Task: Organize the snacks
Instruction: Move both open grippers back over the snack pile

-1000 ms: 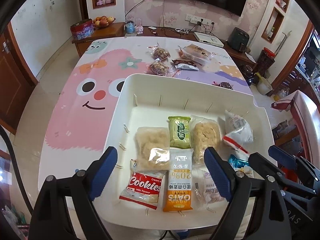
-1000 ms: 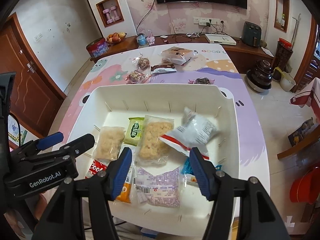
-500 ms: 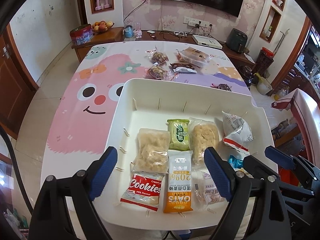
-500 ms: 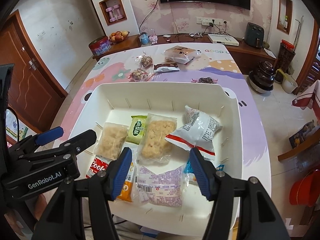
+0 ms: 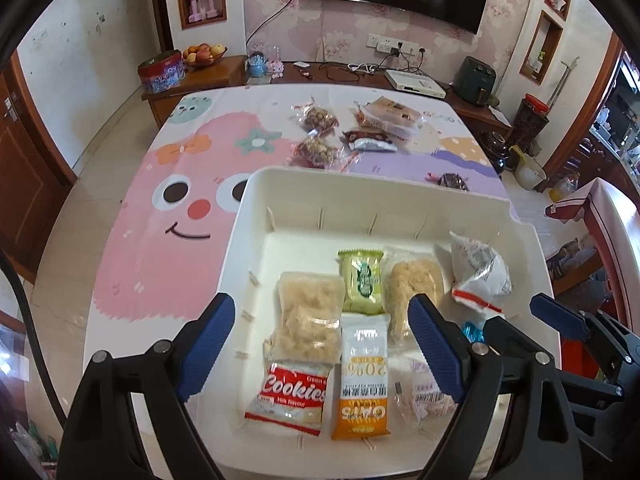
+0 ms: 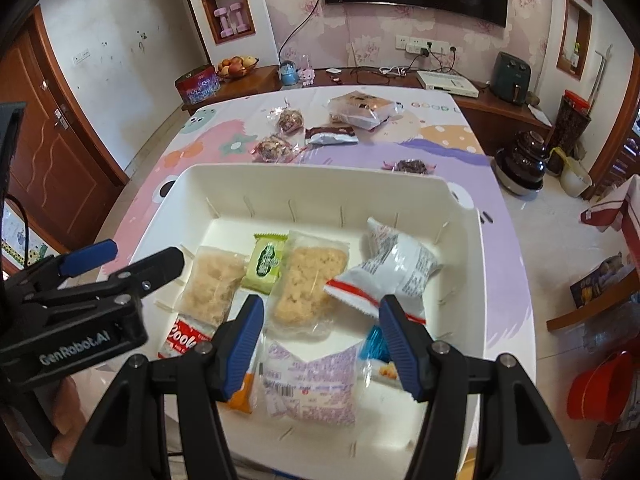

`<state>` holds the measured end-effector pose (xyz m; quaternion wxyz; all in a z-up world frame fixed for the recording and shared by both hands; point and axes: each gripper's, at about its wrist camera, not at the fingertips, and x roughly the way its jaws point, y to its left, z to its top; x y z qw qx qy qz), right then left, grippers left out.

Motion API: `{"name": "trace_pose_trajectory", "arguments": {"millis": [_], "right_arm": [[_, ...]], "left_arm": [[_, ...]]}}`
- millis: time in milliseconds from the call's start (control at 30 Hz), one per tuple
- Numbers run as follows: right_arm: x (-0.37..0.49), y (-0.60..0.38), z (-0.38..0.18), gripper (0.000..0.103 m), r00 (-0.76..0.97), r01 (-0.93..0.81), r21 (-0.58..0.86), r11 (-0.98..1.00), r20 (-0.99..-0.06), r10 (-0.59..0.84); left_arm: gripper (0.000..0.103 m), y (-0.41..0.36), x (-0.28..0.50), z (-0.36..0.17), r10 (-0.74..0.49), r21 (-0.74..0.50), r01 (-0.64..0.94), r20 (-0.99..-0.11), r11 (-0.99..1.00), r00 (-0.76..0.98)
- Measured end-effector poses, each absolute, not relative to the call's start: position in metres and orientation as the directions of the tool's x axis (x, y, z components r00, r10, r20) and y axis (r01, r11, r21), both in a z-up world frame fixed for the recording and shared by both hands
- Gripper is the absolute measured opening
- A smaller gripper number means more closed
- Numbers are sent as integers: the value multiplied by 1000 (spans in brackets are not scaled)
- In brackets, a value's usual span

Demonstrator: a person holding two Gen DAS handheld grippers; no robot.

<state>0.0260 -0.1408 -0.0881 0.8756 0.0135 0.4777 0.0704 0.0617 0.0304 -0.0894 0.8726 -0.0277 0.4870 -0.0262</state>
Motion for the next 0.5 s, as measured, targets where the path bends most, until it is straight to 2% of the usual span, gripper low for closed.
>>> {"name": "trace_pose_trajectory", "arguments": {"millis": [267, 500], "right_arm": [[57, -157, -82, 61, 502, -106, 142, 984, -847, 176], [110, -177, -35, 61, 489, -125, 176, 976, -845, 215]], "left_arm": [[88, 39, 98, -70, -73, -66, 33, -832, 997, 551], [88, 47, 153, -34, -70, -36, 73, -836, 997, 545]]}}
